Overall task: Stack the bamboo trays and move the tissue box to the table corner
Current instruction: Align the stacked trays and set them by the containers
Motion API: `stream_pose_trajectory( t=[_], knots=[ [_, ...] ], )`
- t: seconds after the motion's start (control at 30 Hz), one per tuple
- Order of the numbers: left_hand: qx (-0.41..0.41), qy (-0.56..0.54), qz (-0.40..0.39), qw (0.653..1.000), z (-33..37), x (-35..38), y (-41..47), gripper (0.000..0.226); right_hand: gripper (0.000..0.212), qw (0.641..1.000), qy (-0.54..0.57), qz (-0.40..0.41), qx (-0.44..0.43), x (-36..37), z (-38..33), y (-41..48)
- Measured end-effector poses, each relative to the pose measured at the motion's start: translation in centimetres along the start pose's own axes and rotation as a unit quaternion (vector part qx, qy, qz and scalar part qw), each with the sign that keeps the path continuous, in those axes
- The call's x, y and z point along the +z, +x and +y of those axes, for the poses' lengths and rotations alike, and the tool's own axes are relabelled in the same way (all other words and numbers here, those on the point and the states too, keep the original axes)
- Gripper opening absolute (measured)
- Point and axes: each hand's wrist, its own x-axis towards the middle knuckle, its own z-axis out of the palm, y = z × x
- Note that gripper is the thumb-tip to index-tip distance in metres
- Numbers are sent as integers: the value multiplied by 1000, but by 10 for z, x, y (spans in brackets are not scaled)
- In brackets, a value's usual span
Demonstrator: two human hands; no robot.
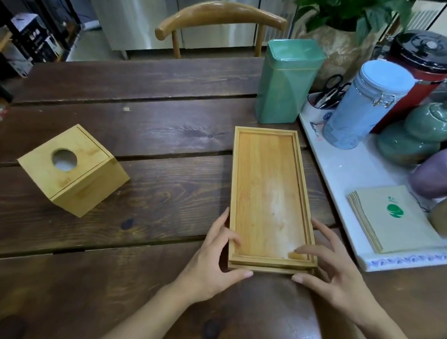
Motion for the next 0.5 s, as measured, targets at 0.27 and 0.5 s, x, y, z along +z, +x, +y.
stream_pose_trajectory(
  t=[0.27, 0.5],
  knots=[
    [43, 34, 24, 998, -2, 0, 0, 31, 19, 995, -81, 6, -55, 3, 9, -1],
    [26, 43, 40, 998, 3, 2, 0, 30, 24, 991, -109, 16, -73, 5, 14, 0]
  ],
)
